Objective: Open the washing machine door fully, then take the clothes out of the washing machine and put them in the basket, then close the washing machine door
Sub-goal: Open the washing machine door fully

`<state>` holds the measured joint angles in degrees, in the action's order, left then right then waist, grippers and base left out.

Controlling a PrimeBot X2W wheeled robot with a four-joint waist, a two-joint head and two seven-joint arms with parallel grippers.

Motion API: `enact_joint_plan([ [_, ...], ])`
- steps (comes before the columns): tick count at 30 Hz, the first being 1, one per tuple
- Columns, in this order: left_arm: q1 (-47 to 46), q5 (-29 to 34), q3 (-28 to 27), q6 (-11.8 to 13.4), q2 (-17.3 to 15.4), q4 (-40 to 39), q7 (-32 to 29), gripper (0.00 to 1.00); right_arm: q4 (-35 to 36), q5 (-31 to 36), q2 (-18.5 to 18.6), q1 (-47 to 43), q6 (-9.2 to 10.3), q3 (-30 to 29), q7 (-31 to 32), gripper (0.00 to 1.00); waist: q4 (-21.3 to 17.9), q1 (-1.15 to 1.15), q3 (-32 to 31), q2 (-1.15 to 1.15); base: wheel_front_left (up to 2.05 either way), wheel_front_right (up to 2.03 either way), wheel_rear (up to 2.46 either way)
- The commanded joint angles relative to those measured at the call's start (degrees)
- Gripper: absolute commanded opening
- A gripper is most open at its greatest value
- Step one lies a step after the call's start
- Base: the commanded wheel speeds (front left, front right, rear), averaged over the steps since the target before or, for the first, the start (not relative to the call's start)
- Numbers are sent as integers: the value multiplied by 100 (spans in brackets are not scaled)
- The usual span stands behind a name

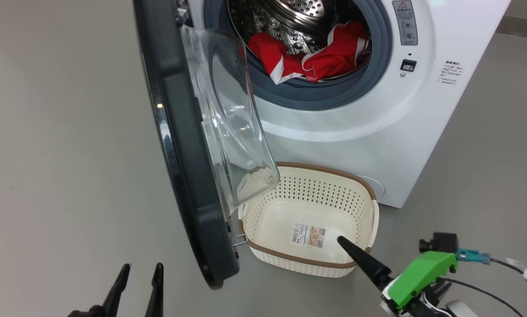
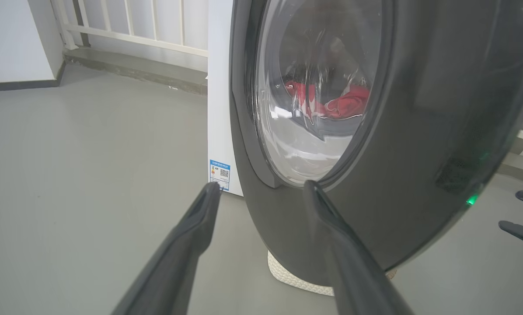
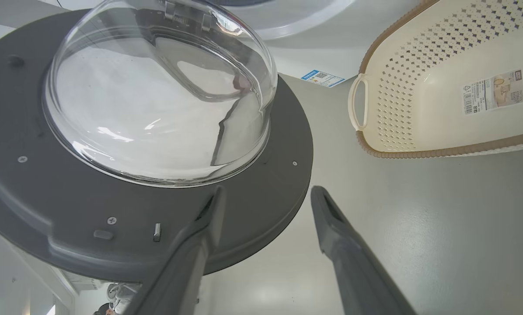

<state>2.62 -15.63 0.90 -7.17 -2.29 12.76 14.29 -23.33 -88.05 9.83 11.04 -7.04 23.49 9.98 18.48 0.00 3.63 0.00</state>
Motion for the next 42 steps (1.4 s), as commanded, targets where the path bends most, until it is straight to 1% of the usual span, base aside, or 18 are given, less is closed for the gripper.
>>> enact_joint_plan([
  [1, -54, 34, -218, -29, -59, -150, 71, 100, 107, 114, 80, -6, -45, 102, -138, 100, -9, 0, -6, 0, 0, 0, 0],
  [7, -47, 30, -236, -30, -59, -141, 71, 100, -62, 742, 345, -6, -45, 460, -910, 100, -34, 0, -15, 0, 0, 0, 0],
  [15, -65, 23, -251, -31, -59, -122, 71, 100, -340, 1464, 695, 222, -45, 1242, -2159, 100, -34, 0, -25, 0, 0, 0, 0],
  [17, -65, 23, -258, -31, -59, -119, 71, 100, -411, 1649, 780, 298, -45, 1422, -2353, 100, -33, 0, -29, 0, 0, 0, 0],
  [20, -58, 21, -274, -31, -59, -122, 71, 100, -500, 1966, 854, 391, -45, 1553, -2480, 100, -39, 0, -33, 0, 0, 0, 0],
  [22, -57, 17, -287, -31, -59, -130, 71, 100, -477, 2289, 841, 429, -45, 1332, -2492, 100, -48, 0, -24, 0, 0, 0, 0],
  [27, -84, 4, -294, -31, -59, -144, 71, 100, -242, 3519, 660, 241, -45, 551, -2496, 100, -47, 0, 18, 0, 0, 0, 0],
  [28, -84, 4, -294, -31, -59, -144, 71, 100, -242, 3519, 660, 241, -45, 551, -2496, 100, -47, 0, 18, 0, 0, 0, 0],
  [31, -105, -2, -299, -31, -59, -146, 71, 100, -69, 4340, 556, 90, -45, 207, -2497, 100, -42, 0, 35, 0, 0, 0, 0],
  [34, -114, -2, -300, -31, -59, -151, 71, 100, 111, 5018, 398, -74, -45, -186, -2497, 100, -38, 0, 44, 0, 0, 0, 0],
  [38, -124, 9, -301, -31, -59, -160, 71, 100, 415, 5788, 174, -282, -45, -677, -2497, 100, -31, 0, 42, 0, 0, 0, 0],
  [42, -133, 23, -294, -32, -59, -186, 71, 100, 694, 6381, -7, -501, -45, -1043, -2497, 100, -11, 0, 35, 0, 0, 0, 0],
])
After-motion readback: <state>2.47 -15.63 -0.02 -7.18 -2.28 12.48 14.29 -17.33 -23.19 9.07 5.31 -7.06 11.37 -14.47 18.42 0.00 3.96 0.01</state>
